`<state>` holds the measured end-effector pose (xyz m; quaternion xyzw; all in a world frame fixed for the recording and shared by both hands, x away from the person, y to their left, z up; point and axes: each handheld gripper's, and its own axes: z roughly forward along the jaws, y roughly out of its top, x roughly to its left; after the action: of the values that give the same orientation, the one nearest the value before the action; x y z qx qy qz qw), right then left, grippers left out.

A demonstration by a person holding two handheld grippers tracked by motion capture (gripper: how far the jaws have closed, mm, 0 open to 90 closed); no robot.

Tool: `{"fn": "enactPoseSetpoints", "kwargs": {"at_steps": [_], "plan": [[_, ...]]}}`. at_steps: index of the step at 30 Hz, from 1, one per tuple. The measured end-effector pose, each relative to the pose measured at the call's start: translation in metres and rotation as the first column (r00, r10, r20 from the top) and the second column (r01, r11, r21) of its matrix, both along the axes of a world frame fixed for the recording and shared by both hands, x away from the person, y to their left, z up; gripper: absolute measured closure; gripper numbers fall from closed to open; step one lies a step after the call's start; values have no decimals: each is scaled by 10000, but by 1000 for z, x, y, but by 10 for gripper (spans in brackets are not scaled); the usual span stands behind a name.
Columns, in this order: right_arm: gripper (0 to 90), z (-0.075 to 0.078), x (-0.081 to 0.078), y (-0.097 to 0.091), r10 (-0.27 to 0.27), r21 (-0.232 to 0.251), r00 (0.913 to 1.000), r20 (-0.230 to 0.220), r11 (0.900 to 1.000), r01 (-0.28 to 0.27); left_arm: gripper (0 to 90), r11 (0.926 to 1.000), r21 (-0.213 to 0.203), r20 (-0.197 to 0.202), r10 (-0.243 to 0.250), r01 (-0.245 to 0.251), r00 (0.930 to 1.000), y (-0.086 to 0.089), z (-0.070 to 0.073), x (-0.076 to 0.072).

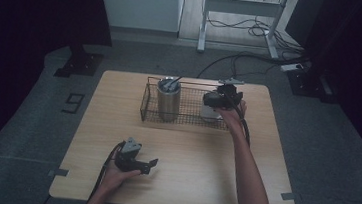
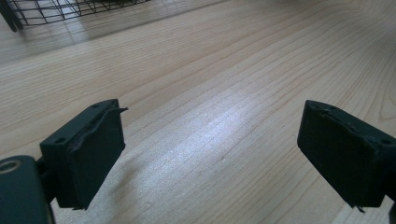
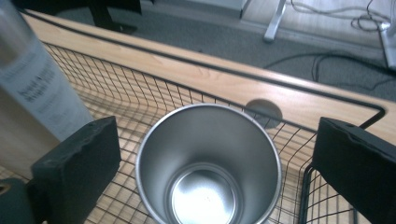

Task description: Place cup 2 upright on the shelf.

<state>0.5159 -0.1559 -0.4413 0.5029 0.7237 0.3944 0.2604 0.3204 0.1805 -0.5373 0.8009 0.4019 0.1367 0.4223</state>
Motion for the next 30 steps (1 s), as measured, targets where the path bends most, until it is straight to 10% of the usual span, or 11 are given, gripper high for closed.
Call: {"fn": "enactPoseSetpoints", "kwargs": {"at_steps": [30], "plan": [[127, 5, -78, -41, 678, 737, 9960, 580, 9947, -720, 73, 9997, 201, 118, 105, -107, 9999, 3, 3, -2]]}}
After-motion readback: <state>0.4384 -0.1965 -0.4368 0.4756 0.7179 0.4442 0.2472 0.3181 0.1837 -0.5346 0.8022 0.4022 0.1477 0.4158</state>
